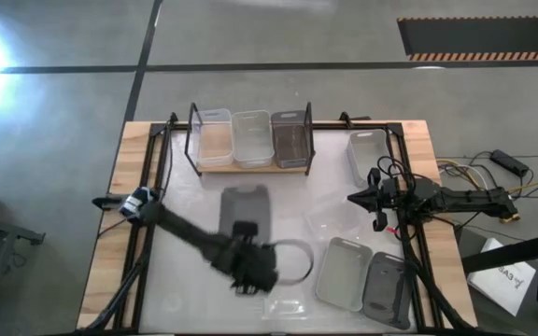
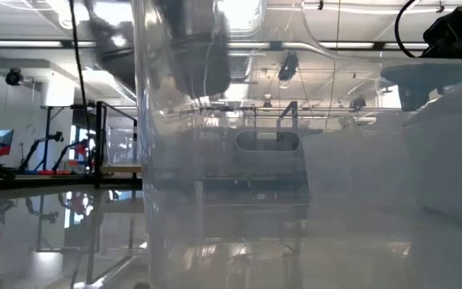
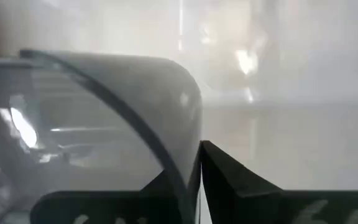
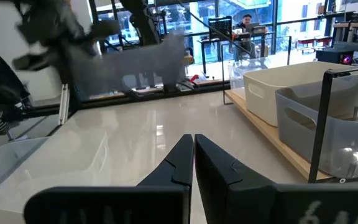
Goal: Stack baskets on shelf by color
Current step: Stack the left black bin on top of the black bin on the shelf
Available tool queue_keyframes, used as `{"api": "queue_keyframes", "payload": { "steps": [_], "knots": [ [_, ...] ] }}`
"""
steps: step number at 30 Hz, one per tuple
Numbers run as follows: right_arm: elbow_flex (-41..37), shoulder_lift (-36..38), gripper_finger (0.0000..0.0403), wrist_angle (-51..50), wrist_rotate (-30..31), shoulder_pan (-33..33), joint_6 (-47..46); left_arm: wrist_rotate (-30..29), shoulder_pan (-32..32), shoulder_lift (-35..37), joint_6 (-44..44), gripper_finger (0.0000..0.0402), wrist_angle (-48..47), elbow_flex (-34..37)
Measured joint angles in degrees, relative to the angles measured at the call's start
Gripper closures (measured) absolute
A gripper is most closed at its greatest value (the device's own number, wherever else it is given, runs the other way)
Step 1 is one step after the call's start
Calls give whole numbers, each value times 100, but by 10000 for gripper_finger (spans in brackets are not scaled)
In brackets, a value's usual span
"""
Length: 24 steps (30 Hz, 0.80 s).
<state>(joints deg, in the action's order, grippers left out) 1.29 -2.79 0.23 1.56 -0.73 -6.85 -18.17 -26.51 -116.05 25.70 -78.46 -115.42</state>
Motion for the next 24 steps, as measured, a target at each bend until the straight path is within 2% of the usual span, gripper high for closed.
{"api": "queue_keyframes", "payload": {
  "steps": [5, 11, 13, 18, 24],
  "knots": [
    [-1, 0, 394, 0, 0, 2, 0, -375, 1111, 7, -1390, 401, 258, -580],
    [-1, 0, 394, 0, -2, 1, 0, -451, 2661, 7, -2841, 402, 1217, -714],
    [-1, 0, 394, 0, -2, 2, 0, -186, 3124, 7, -3173, 401, 1592, -705],
    [0, 0, 394, 0, 0, 1, 0, 1003, 4018, -11, -3460, 401, 2615, -598],
    [-1, 0, 394, 0, 0, 2, 0, 1479, 4410, -13, -3460, 401, 3563, -233]
  ]
}}
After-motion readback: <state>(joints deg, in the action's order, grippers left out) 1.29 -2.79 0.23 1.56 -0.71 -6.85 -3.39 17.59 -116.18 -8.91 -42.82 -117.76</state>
